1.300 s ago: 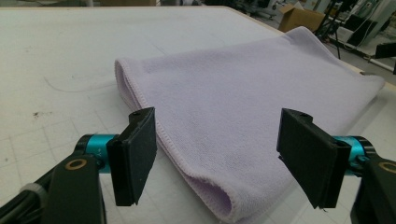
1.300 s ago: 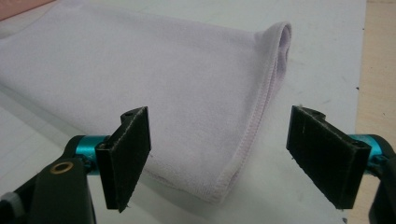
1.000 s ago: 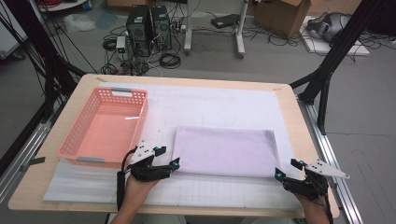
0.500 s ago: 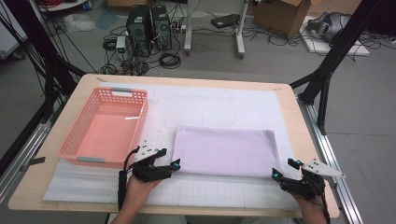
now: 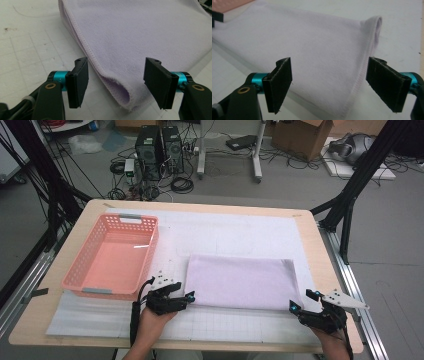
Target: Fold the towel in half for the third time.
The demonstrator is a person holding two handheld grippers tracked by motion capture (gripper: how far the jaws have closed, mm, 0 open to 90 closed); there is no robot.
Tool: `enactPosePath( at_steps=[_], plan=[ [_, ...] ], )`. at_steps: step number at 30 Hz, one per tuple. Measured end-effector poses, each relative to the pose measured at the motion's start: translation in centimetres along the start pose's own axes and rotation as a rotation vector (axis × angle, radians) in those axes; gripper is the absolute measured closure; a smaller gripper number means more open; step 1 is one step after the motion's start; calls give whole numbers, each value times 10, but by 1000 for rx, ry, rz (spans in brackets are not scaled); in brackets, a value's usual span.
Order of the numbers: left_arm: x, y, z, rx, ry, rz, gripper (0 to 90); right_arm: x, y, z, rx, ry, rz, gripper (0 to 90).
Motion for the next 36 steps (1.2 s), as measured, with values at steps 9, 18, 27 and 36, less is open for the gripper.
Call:
enactPosePath(
  at_steps=[9,18,27,36],
  plan=[
    [-6,-1,1,17,23,-30,391,22,-16,-24,114,3,25,172],
    [-9,-6,7,38,-32,-76,501,59,-48,-48,172,68,18,172],
    [-9,-6,6,37,-28,-78,587,93,-94,-90,235,167,-37,172],
    [-10,-6,8,19,40,-62,715,107,-141,-122,270,237,-111,173]
  ],
)
Point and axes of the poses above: each handheld gripper's, and its own axes: y roughly backward along the jaws, x roughly out of its top, z roughly to its right, the point moved 8 cm from there along -y, roughly forward along the jaws, and after that the axes turned 9 degrees about -x, right-handed, at the moved point
